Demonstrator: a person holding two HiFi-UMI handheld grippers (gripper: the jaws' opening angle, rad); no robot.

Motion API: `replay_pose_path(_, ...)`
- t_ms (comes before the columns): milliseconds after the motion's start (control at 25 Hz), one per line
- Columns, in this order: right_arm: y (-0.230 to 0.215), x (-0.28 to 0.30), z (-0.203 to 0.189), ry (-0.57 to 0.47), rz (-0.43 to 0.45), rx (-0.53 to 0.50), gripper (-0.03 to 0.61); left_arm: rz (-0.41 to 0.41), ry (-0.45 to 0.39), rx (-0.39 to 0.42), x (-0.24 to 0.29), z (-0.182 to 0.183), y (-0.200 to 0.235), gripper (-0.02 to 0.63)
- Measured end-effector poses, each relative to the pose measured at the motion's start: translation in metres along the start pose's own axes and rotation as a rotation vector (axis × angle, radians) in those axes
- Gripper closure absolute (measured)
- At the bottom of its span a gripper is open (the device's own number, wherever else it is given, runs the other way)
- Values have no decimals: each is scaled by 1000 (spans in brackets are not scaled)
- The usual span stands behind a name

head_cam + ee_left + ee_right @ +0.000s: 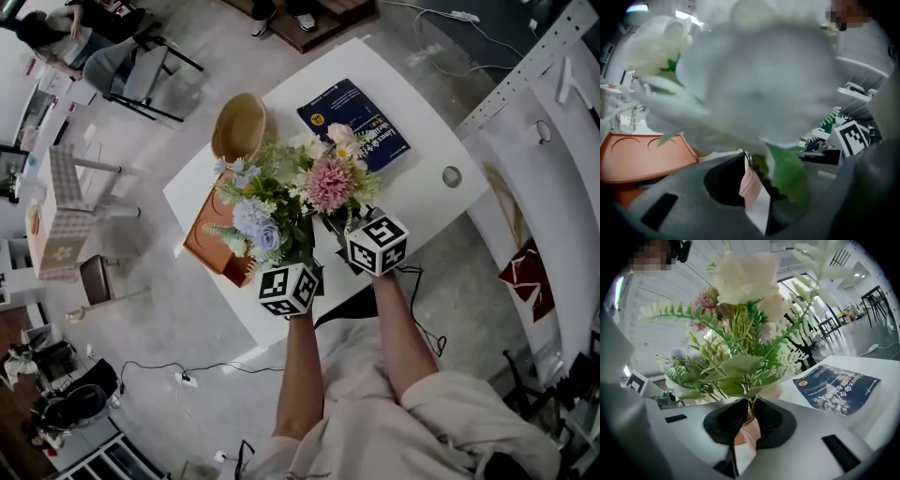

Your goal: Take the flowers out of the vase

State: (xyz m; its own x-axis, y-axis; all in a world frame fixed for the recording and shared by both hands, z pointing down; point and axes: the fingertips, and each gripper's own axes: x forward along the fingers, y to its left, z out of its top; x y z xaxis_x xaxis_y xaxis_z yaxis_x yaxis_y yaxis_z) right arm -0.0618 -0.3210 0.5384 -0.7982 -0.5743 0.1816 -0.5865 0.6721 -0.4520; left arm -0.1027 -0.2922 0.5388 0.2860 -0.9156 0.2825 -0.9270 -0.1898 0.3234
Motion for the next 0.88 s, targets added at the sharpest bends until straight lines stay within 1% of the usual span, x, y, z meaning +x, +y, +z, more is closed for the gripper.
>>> replay_pose_path(160,-1,-1,0,10,-13,-20,537,-15,-2,3,0,1,0,548)
replay_pose_path(360,-2,-5,1,-5,-15,-22,537,-32,-10,15,0,3,-4,558)
replay_pose_path(880,12,-15,13,-37,-18,-40,537,-33,-47,-8,-16,15,-6,568)
